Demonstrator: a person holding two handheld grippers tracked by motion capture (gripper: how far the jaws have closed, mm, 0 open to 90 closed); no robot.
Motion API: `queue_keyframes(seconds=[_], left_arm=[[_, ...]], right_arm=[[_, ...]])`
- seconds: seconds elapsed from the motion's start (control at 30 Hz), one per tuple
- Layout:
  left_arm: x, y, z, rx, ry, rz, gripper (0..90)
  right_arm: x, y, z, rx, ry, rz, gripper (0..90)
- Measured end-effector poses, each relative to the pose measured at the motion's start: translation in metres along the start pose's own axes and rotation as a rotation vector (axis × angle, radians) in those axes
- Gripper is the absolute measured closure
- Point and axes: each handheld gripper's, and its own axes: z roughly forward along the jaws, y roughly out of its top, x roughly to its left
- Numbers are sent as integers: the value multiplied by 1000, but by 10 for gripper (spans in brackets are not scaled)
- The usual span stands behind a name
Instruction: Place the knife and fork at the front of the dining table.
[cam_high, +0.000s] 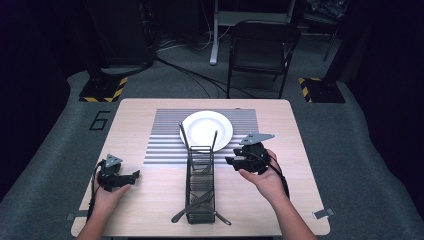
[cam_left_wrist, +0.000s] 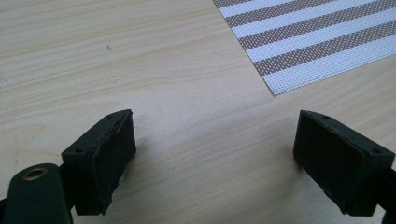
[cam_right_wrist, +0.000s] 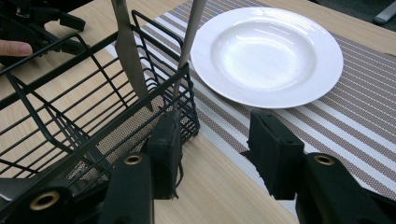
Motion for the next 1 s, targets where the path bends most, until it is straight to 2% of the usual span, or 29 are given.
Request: queue_keyframes(seconds=[0.27, 0.43, 1.0], left_arm=[[0, 0, 0, 0, 0, 0, 127], [0, 0, 0, 0, 0, 0, 127], [0, 0, 0, 0, 0, 0, 127]], right_arm=[[2, 9, 7, 4, 17, -8, 580], [2, 16, 15, -1, 43, 12, 590], [11, 33, 38, 1, 57, -2, 558]])
